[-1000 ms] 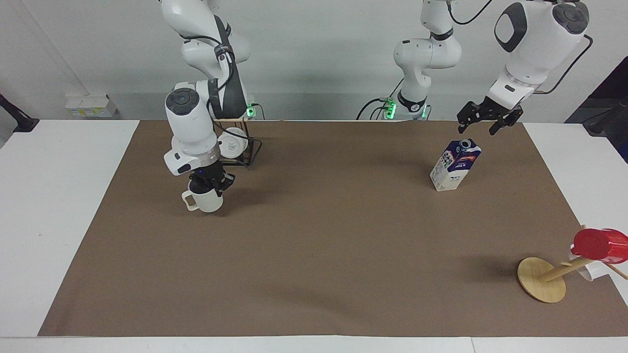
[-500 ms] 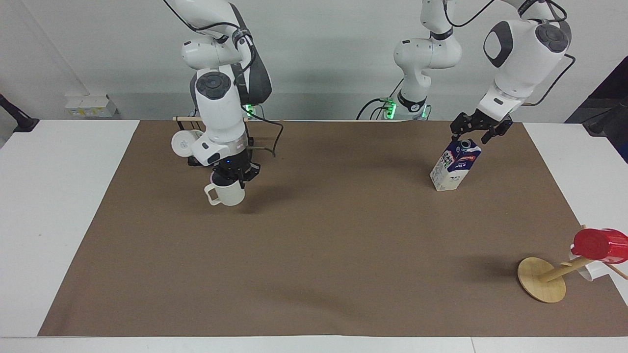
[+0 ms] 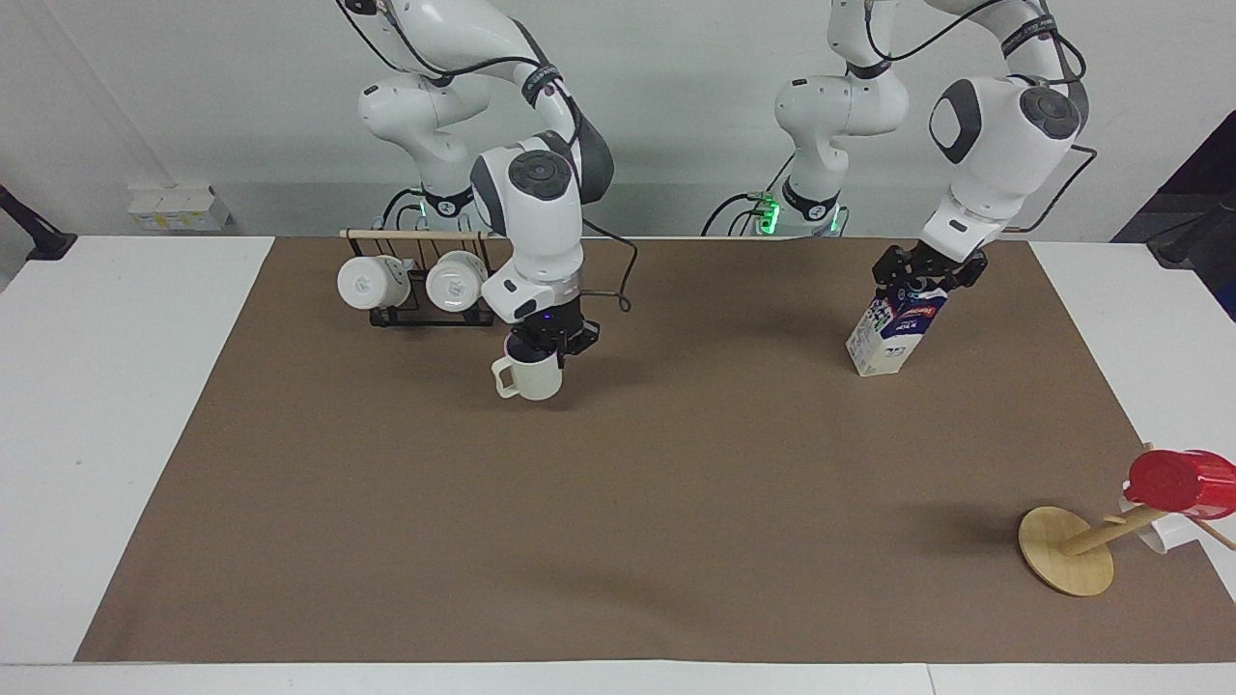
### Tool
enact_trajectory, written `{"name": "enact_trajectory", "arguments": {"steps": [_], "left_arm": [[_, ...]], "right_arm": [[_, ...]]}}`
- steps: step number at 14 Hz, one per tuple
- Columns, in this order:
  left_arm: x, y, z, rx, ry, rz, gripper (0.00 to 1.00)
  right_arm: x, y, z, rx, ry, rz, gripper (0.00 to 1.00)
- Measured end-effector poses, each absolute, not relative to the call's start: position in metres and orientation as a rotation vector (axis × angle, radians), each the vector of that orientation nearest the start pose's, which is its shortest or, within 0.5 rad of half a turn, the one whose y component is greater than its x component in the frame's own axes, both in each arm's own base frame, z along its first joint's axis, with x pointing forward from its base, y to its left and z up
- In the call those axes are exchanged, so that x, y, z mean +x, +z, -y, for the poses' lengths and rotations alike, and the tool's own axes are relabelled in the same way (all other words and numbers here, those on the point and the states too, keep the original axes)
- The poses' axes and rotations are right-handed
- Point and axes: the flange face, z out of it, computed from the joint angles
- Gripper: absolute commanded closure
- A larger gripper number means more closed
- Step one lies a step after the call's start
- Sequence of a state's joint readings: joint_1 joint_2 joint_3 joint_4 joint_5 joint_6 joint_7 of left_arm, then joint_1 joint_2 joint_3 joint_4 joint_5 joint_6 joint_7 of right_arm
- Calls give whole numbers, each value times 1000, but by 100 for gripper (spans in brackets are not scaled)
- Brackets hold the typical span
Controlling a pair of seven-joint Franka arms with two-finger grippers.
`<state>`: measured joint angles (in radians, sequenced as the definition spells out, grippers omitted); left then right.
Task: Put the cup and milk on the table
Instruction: 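Carry the mug toward the table centre while the left gripper moves the carton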
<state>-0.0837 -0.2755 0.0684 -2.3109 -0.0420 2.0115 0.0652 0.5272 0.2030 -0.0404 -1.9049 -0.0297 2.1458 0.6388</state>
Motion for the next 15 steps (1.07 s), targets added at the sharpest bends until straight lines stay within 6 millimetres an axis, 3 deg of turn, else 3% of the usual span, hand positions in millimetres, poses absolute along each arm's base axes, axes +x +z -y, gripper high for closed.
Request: {"name": "enact_trajectory", "arguments": {"steps": [2, 4, 7, 14, 15], "left_arm": [[459, 452, 8, -3195, 32, -107, 46], [460, 453, 8, -3186, 25, -112, 54], [460, 453, 6, -3182, 17, -113, 59], [463, 458, 6, -3181, -4, -111, 61], [465, 464, 6, -3181, -21, -111, 61]], "right_arm": [[530, 389, -306, -3137, -82, -217, 100], [519, 378, -334, -3121, -100, -244, 100], [507, 366, -361, -3111, -111, -251, 100], [493, 349, -388, -3108, -113, -226, 100], [494, 348, -387, -3110, -111, -228, 90]]}}
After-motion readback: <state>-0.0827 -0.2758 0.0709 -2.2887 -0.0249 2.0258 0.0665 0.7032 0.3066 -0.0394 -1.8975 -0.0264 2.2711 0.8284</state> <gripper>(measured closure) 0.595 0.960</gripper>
